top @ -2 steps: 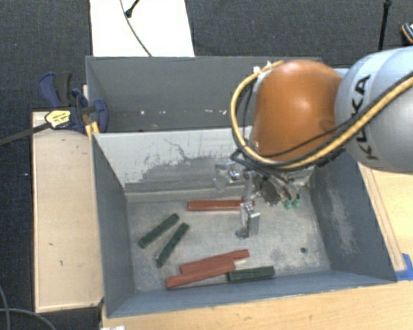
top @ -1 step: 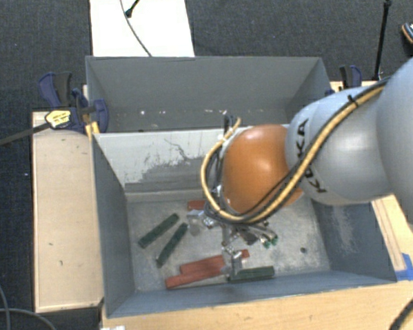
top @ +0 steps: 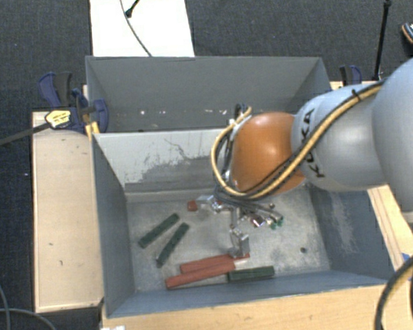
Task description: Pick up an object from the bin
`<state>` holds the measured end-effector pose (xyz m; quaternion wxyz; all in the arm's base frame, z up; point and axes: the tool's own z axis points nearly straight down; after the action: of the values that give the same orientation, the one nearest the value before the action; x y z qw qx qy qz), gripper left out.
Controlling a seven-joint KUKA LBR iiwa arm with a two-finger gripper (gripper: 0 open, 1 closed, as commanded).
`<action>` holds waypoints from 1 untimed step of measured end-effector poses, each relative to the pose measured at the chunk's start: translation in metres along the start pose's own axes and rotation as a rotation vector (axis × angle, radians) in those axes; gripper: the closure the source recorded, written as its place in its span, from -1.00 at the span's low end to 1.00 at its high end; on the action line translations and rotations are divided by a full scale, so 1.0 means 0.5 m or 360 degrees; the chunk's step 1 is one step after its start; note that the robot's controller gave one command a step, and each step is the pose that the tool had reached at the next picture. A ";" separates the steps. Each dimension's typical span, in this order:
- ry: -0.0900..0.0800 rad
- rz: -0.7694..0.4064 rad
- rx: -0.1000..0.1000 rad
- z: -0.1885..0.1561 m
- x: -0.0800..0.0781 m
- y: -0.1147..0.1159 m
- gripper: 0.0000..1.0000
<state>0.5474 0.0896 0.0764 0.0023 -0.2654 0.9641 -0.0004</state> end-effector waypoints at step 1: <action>-0.0004 -0.0129 -0.0004 -0.029 -0.073 0.093 -1.00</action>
Offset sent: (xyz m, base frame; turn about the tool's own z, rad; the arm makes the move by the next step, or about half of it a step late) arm 0.0066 0.0557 0.0136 -0.0760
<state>0.5549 0.1482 0.0912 0.0031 -0.3043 0.9526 0.0011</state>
